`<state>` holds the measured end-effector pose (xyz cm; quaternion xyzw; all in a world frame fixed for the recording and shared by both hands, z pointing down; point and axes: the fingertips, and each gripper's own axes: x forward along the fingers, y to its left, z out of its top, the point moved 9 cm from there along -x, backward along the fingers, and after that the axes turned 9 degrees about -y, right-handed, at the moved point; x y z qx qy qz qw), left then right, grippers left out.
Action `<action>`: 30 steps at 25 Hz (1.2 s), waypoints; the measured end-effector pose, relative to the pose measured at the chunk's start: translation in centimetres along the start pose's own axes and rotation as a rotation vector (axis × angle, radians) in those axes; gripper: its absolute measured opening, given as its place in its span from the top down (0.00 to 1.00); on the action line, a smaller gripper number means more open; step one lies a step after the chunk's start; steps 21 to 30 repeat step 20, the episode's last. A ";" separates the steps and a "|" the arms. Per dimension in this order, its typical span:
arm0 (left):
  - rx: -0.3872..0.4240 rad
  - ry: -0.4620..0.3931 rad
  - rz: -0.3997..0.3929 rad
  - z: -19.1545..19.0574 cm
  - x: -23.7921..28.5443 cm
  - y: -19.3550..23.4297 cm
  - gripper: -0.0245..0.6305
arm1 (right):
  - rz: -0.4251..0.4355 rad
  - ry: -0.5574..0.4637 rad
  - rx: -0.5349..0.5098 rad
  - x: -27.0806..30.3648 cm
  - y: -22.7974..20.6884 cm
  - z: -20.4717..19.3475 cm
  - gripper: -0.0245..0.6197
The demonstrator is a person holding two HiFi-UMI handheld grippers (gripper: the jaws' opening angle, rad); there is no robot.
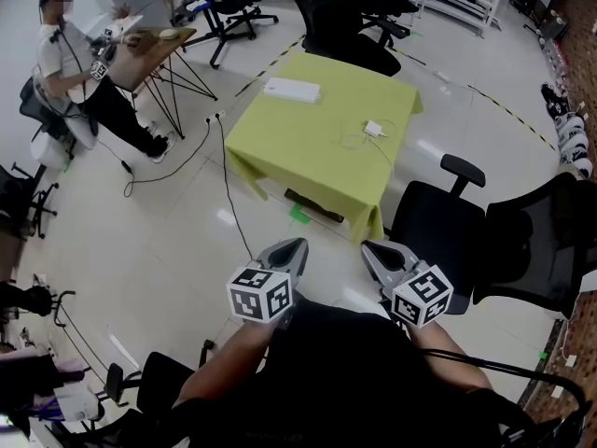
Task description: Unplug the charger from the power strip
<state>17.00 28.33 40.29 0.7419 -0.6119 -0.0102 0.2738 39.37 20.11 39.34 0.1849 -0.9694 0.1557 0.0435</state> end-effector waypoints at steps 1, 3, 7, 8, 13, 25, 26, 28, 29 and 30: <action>0.003 -0.001 -0.002 0.0 0.0 -0.2 0.95 | 0.001 -0.002 0.000 -0.1 0.0 0.0 0.96; 0.007 -0.001 -0.005 0.1 0.0 -0.5 0.95 | 0.002 -0.007 -0.002 -0.2 0.0 0.1 0.96; 0.013 0.006 -0.008 0.1 0.0 -0.7 0.95 | 0.004 -0.015 -0.005 -0.3 0.2 0.3 0.96; 0.016 0.007 -0.009 0.1 0.0 -0.8 0.95 | 0.004 -0.017 -0.005 -0.4 0.3 0.3 0.96; 0.024 0.007 -0.017 0.2 0.3 -1.1 0.95 | 0.007 -0.018 -0.002 -0.5 0.2 0.1 0.96; 0.021 0.023 -0.016 -0.2 -0.3 -1.1 0.95 | 0.012 -0.013 -0.006 -0.5 0.8 0.0 0.96; 0.021 0.023 -0.016 -0.2 -0.3 -1.1 0.95 | 0.012 -0.013 -0.006 -0.5 0.8 0.0 0.96; 0.021 0.023 -0.016 -0.2 -0.3 -1.1 0.95 | 0.012 -0.013 -0.006 -0.5 0.8 0.0 0.96; 0.021 0.023 -0.016 -0.2 -0.3 -1.1 0.95 | 0.012 -0.013 -0.006 -0.5 0.8 0.0 0.96; 0.021 0.023 -0.016 -0.2 -0.3 -1.1 0.95 | 0.012 -0.013 -0.006 -0.5 0.8 0.0 0.96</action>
